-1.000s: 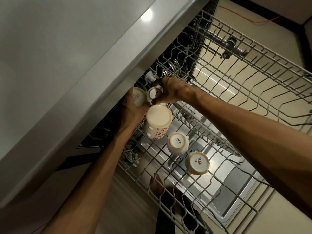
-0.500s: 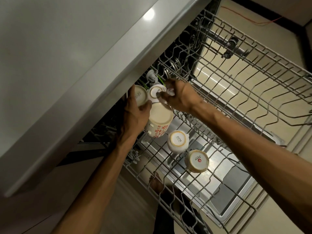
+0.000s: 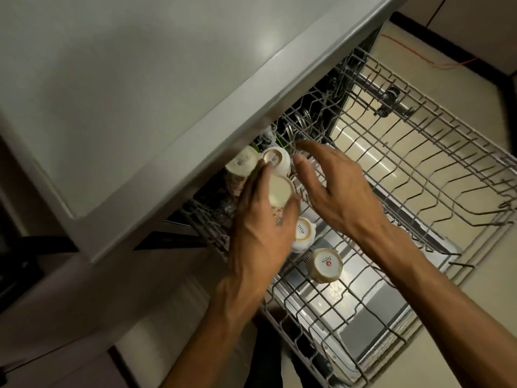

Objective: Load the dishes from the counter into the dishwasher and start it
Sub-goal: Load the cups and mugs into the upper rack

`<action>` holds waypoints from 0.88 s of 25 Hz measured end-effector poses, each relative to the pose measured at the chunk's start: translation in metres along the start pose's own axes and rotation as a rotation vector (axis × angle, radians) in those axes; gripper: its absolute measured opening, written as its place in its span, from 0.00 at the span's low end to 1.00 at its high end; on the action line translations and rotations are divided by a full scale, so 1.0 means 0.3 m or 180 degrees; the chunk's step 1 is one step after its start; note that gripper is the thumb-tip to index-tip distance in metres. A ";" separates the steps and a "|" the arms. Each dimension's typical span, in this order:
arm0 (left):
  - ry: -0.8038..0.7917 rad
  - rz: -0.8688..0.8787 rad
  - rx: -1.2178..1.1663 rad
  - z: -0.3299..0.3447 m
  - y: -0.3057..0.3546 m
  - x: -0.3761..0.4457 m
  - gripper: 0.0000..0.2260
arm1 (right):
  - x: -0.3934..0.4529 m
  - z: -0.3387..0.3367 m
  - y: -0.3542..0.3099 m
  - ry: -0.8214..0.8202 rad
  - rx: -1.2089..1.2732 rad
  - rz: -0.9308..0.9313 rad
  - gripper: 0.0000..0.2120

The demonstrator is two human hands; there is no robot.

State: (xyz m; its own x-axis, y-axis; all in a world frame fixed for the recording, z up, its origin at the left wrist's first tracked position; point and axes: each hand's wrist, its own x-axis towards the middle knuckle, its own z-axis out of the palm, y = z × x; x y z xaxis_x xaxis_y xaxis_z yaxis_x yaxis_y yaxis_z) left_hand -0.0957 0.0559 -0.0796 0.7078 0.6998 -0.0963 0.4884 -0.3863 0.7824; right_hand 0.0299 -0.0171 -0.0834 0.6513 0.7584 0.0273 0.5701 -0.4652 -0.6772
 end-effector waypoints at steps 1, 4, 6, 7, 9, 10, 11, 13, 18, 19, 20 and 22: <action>0.0000 0.0058 -0.0063 -0.016 0.037 -0.039 0.29 | -0.020 -0.035 -0.024 0.0005 0.0002 -0.0016 0.23; 0.0312 0.0323 -0.0147 -0.079 0.125 -0.128 0.27 | -0.087 -0.141 -0.105 0.0024 0.0022 -0.0019 0.23; 0.0459 0.0284 -0.0195 -0.127 0.170 -0.167 0.26 | -0.126 -0.200 -0.159 0.0044 0.0098 -0.0023 0.22; 0.0490 0.0248 -0.0204 -0.154 0.192 -0.185 0.26 | -0.144 -0.224 -0.190 0.0060 0.0125 -0.0049 0.22; 0.0547 0.0173 -0.0214 -0.208 0.230 -0.223 0.26 | -0.173 -0.265 -0.252 0.0095 0.0182 -0.0142 0.22; 0.0620 0.0166 -0.0200 -0.236 0.246 -0.240 0.26 | -0.184 -0.282 -0.285 0.0095 0.0234 -0.0195 0.23; 0.0733 0.0170 -0.0172 -0.264 0.258 -0.255 0.26 | -0.195 -0.297 -0.320 0.0073 0.0284 -0.0249 0.23; 0.0943 0.0088 -0.0170 -0.321 0.281 -0.280 0.26 | -0.213 -0.319 -0.391 0.0025 0.0333 -0.0404 0.22; 0.1328 -0.0105 -0.0114 -0.489 0.313 -0.365 0.27 | -0.239 -0.339 -0.567 -0.0176 0.0395 -0.0826 0.22; 0.1381 -0.0163 -0.0100 -0.527 0.317 -0.389 0.27 | -0.246 -0.340 -0.603 -0.0244 0.0421 -0.0882 0.23; 0.1433 -0.0238 -0.0113 -0.568 0.322 -0.412 0.27 | -0.254 -0.340 -0.641 -0.0304 0.0458 -0.0933 0.23; 0.1529 -0.0365 -0.0193 -0.636 0.329 -0.449 0.28 | -0.272 -0.341 -0.711 -0.0401 0.0553 -0.0993 0.24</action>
State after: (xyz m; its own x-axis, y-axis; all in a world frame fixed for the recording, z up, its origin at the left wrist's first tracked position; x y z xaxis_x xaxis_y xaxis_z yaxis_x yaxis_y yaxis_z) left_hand -0.2404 0.0382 0.1280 0.3292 0.9390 0.0994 0.5086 -0.2650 0.8192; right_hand -0.0936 -0.0265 0.1341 0.3870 0.9065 0.1686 0.6308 -0.1269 -0.7655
